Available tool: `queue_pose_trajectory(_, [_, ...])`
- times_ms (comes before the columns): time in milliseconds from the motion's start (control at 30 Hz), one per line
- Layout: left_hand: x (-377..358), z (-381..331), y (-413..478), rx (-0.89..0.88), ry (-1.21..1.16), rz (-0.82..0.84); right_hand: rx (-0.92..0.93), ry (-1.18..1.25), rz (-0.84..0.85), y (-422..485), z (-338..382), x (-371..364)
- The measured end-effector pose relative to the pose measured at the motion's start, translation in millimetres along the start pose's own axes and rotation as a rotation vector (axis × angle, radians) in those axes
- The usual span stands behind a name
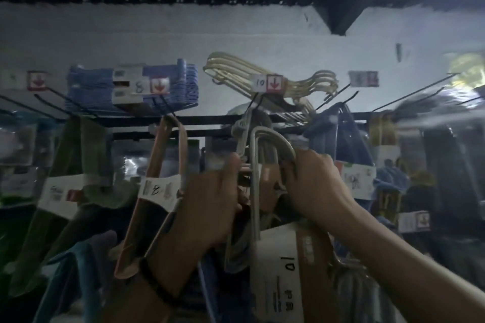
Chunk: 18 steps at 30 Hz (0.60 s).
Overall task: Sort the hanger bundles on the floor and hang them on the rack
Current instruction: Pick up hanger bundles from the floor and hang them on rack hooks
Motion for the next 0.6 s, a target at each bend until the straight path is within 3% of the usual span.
queue_pose_trajectory(167, [-1, -39, 70, -0.412, 0.314, -0.155, -0.016, 0.001, -0.023, 35, -3, 14])
queue_pose_trajectory(233, [-15, -44, 95, -0.538, 0.406, -0.059, -0.028, -0.024, -0.006, 50, -3, 13])
queue_pose_trajectory(367, [-44, -34, 129, -0.642, 0.778, 0.127, 0.053, -0.155, 0.013, 80, 3, 1])
queue_pose_trajectory(600, [-42, -51, 156, -0.799, 0.965, -0.016, 0.082, -0.265, -0.034, 112, -5, -16])
Point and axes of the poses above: each hand's wrist, its own y-axis towards the middle knuckle, its own x-axis out of the back of the hand, z = x × y, the point moved 6 cm from there along y, towards the middle knuckle, and after that the axes turned 15 degrees about -z, right-handed, at the moved point
